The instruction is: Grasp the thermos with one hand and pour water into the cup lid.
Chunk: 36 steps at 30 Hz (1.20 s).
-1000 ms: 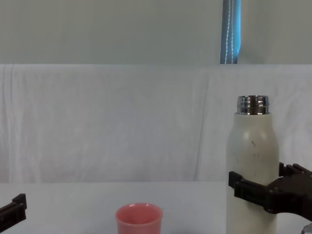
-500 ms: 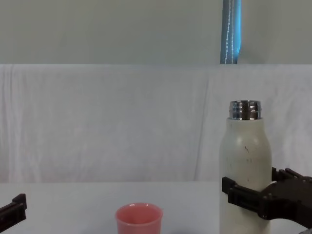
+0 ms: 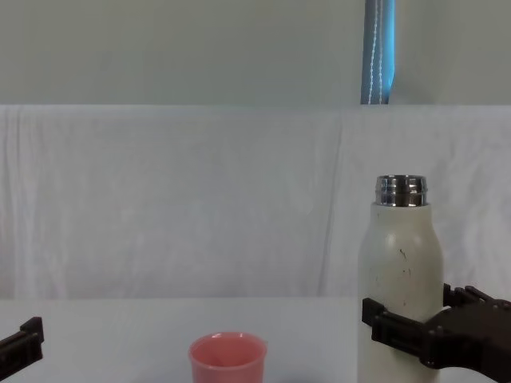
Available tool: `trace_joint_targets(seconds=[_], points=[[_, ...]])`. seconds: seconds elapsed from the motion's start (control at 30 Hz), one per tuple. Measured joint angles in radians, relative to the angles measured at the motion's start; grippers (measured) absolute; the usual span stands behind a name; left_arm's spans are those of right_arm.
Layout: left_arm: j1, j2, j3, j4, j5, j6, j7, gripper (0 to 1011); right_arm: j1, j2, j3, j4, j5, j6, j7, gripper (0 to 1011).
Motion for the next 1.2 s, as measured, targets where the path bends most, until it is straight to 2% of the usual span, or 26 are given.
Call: trace_joint_targets(seconds=[1.2], points=[[0.0, 0.0, 0.0, 0.0, 0.0, 0.0, 0.0, 1001, 0.0, -0.001, -0.005, 0.003, 0.009, -0.008, 0.003, 950]])
